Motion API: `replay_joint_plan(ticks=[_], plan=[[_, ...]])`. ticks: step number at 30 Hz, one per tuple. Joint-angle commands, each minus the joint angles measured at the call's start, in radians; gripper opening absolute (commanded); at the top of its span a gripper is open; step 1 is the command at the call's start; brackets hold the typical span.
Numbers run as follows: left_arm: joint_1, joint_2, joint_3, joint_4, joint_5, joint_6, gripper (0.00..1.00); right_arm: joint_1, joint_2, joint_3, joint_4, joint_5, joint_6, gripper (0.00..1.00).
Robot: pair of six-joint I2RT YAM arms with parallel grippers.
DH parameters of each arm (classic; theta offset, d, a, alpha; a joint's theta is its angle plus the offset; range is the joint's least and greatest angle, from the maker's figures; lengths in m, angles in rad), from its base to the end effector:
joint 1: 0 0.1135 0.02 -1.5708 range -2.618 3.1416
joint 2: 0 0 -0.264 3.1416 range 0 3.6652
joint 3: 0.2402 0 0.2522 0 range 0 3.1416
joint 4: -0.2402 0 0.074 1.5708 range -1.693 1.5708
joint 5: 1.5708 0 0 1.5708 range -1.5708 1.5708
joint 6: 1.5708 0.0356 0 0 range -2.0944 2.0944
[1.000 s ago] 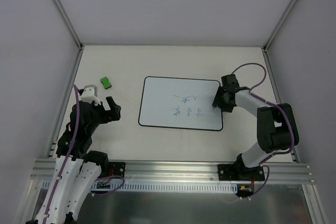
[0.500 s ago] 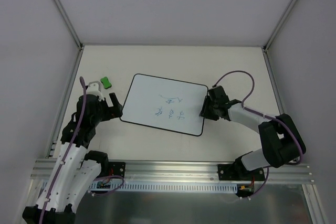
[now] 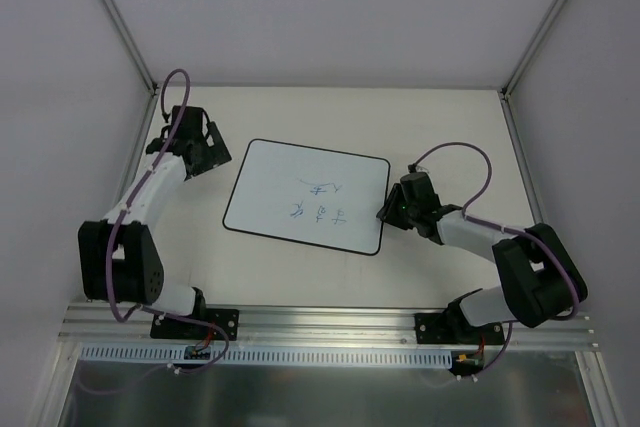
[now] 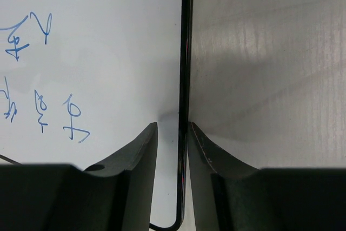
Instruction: Erase the whiteboard
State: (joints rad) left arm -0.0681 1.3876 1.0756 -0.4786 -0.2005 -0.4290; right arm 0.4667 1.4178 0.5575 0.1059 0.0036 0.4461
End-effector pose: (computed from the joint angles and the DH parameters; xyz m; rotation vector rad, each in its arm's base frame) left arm 0.2998 -0.0133 0.2776 -0.5150 2.2840 -0.0085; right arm 0.2366 0.1191 0.1528 -0.0225 2.3693 0.4478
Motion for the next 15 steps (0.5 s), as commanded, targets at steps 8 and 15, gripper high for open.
replay_joint_plan(ticks=[8,15], plan=[[0.094,0.401,0.294,0.006,-0.069,-0.063,0.9,0.012,-0.008,-0.1,-0.066,-0.004,0.003,0.32],[0.131,0.576,0.405,0.008,-0.105,-0.031,0.81,0.015,-0.04,-0.114,-0.061,-0.06,0.005,0.33]])
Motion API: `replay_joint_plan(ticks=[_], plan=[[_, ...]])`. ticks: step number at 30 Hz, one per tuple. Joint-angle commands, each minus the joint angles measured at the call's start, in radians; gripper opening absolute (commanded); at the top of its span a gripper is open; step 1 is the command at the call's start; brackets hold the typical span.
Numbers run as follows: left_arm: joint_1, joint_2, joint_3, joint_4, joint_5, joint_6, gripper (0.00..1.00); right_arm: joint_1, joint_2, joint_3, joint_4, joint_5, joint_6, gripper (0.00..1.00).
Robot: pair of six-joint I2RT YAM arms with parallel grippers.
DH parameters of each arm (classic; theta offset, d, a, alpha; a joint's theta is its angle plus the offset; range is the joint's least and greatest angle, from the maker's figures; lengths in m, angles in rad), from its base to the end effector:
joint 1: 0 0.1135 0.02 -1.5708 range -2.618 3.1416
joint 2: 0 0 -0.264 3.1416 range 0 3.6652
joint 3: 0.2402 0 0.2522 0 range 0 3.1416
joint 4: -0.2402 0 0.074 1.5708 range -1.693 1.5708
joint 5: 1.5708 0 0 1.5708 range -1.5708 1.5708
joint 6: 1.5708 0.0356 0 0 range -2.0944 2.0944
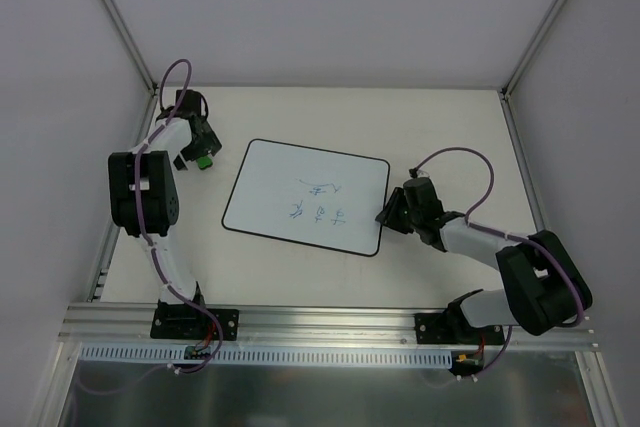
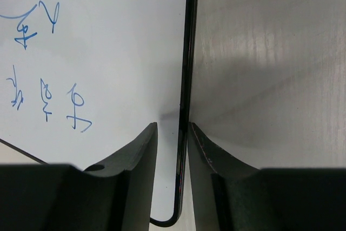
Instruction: Erase the whiteboard
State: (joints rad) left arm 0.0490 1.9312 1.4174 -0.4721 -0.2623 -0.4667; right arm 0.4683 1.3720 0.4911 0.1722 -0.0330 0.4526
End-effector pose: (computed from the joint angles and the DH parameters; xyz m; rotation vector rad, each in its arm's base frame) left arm 0.4148 0.0296 0.2020 -0.7373 2.4044 0.1674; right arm 0.2254 0.1154 0.1502 -0.0360 2.3331 0.5113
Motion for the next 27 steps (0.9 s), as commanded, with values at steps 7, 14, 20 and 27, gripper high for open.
replay_joint_plan(ticks=[7,14,20,27], plan=[[0.018,0.114,0.124,0.001,-0.012,0.014,0.7,0.013,-0.016,-0.066,-0.128,-0.018,-0.009,0.34],[0.029,0.144,0.164,0.001,0.004,0.025,0.61,0.013,-0.007,-0.062,-0.129,-0.025,-0.012,0.34],[0.046,0.172,0.173,0.0,0.031,0.039,0.48,0.013,-0.01,-0.062,-0.129,-0.027,-0.012,0.34],[0.054,0.173,0.15,-0.002,0.046,0.057,0.4,0.013,-0.014,-0.057,-0.134,-0.024,-0.011,0.34]])
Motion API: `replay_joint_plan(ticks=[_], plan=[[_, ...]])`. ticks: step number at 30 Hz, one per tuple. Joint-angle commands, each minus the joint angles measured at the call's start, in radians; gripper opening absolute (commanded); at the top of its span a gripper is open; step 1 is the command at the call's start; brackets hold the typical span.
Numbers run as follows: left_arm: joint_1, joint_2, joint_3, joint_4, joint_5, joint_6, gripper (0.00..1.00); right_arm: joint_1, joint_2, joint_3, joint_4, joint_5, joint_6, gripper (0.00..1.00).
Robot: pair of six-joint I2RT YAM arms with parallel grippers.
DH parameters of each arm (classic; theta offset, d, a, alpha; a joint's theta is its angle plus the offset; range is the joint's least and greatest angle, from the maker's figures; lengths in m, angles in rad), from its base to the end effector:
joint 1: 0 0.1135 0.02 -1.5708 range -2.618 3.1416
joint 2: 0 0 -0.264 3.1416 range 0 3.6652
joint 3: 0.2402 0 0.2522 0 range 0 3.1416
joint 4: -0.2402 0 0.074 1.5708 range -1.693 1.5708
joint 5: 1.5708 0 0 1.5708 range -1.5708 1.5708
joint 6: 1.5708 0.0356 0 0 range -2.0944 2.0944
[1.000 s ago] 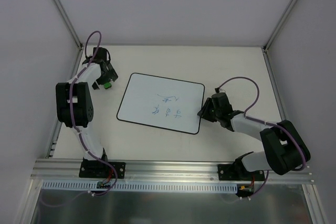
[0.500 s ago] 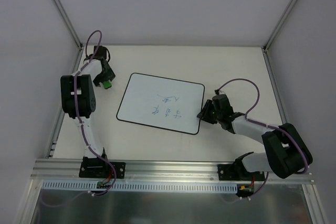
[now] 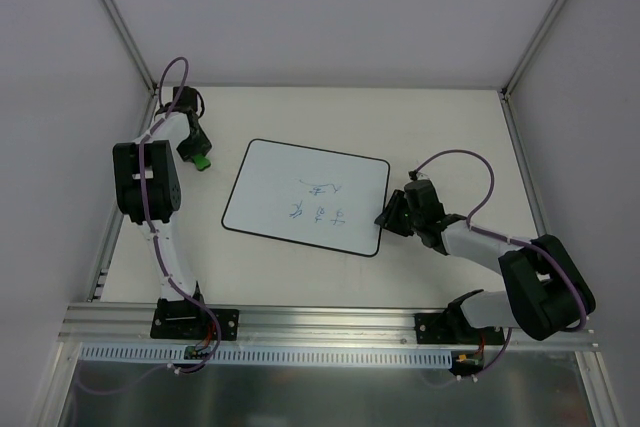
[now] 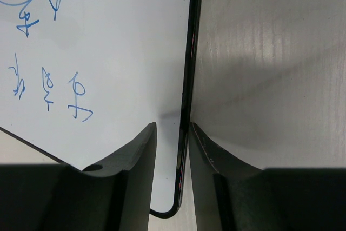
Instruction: Erase the whiteboard
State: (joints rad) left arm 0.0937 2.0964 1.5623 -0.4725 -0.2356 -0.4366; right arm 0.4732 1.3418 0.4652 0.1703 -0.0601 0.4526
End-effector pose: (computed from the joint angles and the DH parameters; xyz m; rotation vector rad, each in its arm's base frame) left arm 0.4492 0.0506 0.1770 -0.7504 2.4308 0.1708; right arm 0.2182 0.1141 0.1496 -0.0565 2.3365 0.5443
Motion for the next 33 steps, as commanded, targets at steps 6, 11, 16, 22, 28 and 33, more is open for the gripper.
replay_joint_plan(ticks=[6,11,16,22,28,33], plan=[[0.012,0.016,-0.013,0.0,0.018,0.042,0.4,0.008,0.014,-0.034,-0.133,0.006,-0.011,0.35],[0.015,0.017,-0.019,0.0,0.027,0.045,0.41,0.008,0.01,-0.037,-0.135,0.011,-0.012,0.35],[0.015,0.01,-0.022,-0.002,0.05,0.061,0.23,0.008,0.01,-0.036,-0.135,0.017,-0.012,0.35],[-0.005,-0.07,-0.039,-0.002,0.111,0.088,0.03,0.008,0.019,-0.036,-0.135,0.034,-0.015,0.34],[-0.161,-0.191,-0.116,-0.002,0.111,0.125,0.04,0.008,0.042,-0.039,-0.13,0.052,-0.02,0.34],[-0.29,-0.231,-0.208,-0.005,0.091,0.128,0.04,0.008,0.056,-0.049,-0.112,0.091,-0.003,0.34]])
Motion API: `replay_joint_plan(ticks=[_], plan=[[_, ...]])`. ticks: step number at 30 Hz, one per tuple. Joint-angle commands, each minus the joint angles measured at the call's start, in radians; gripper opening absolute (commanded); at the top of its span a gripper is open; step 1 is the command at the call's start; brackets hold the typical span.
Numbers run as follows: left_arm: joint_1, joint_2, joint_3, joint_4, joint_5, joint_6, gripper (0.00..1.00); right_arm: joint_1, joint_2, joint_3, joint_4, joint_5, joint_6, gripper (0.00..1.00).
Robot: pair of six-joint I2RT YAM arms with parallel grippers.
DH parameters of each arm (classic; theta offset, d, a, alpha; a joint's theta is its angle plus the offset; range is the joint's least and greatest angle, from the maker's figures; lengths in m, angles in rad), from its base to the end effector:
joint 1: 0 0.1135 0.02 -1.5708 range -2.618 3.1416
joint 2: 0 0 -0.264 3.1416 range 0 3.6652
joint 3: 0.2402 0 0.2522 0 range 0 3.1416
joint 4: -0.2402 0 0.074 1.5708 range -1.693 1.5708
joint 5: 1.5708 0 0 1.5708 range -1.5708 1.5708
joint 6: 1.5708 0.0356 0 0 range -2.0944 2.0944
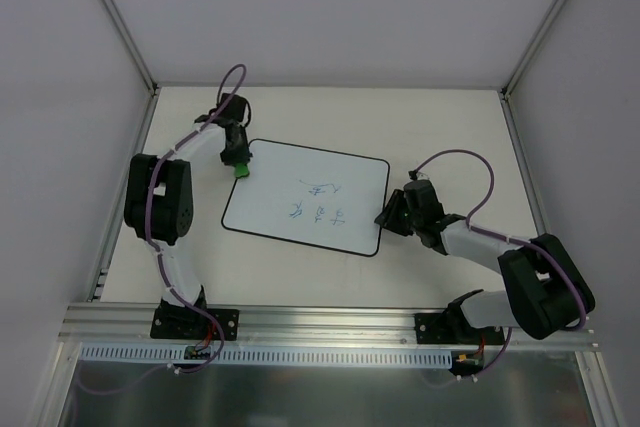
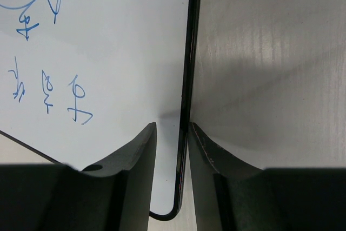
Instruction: Erase the whiteboard
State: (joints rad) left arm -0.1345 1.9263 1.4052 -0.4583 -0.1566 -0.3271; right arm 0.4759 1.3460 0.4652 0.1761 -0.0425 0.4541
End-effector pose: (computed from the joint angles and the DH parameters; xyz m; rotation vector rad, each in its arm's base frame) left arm 0.4121 -0.0502 0.2005 -0.3036 2.5140 0.0169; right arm 0.2187 0.1144 0.1491 -0.0483 2.3319 0.5278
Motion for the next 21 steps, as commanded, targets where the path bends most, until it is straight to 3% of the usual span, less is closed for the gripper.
replay_joint_plan(ticks=[1,9,15,21], plan=[[-0.077,-0.07,-0.069,-0.019,0.022,0.007,0.05,0.006,0.053,-0.051,-0.116,0.075,-0.006,0.34],[-0.217,0.006,-0.103,-0.022,0.031,-0.02,0.04,0.006,0.071,-0.04,-0.107,0.073,-0.002,0.33],[-0.313,0.109,-0.014,-0.028,0.06,-0.042,0.03,0.009,0.097,-0.034,-0.104,0.064,0.003,0.29],[-0.497,0.238,0.084,-0.036,0.104,-0.081,0.02,0.021,0.125,-0.042,-0.086,0.053,0.017,0.27]])
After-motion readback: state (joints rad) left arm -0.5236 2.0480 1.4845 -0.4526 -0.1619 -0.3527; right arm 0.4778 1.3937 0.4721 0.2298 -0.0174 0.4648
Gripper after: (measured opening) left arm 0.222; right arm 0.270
